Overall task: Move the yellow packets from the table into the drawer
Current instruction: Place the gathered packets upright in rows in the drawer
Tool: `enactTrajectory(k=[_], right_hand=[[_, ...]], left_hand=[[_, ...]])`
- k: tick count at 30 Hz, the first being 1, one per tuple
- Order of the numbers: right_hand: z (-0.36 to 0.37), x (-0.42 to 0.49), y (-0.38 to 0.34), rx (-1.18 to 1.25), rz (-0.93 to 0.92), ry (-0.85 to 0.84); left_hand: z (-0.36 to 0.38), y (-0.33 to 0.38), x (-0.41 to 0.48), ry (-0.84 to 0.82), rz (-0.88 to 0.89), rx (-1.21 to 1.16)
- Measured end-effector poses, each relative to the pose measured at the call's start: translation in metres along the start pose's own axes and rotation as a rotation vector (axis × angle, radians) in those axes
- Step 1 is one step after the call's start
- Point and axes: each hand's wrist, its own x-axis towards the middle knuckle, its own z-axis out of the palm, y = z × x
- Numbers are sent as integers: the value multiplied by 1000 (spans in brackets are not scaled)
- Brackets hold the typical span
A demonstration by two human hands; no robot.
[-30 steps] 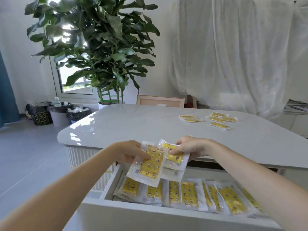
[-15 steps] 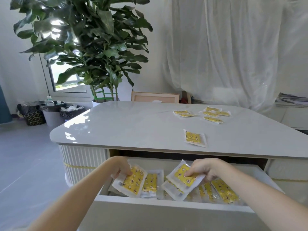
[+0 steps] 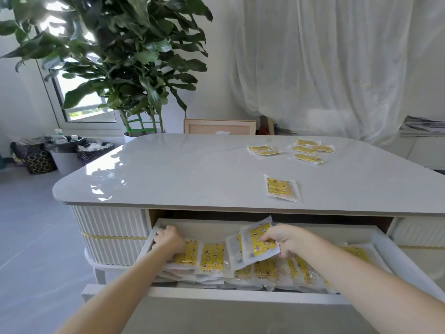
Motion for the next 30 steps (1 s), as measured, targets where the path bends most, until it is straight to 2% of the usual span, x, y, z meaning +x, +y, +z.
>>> enactTrajectory(k=[5, 9, 11, 18, 22, 27, 30], right_hand=[[23, 4, 13, 12, 6, -26], [35, 10, 23, -263, -180, 178], [28, 9, 22, -353, -214, 248], [-19, -12, 13, -375, -199, 274], [-49, -18, 20, -418, -199, 357], [-70, -22, 34, -568, -180, 443], [-78, -21, 43, -762, -195, 574]], left_hand=[[3, 18, -8, 1, 63, 137], [11, 39, -19, -53, 217, 207], [17, 53, -27, -74, 283, 252], [27, 93, -63, -252, 494, 474], [46, 110, -74, -299, 616, 494], [58, 127, -89, -306, 718, 557], [65, 135, -90, -310, 737, 575]])
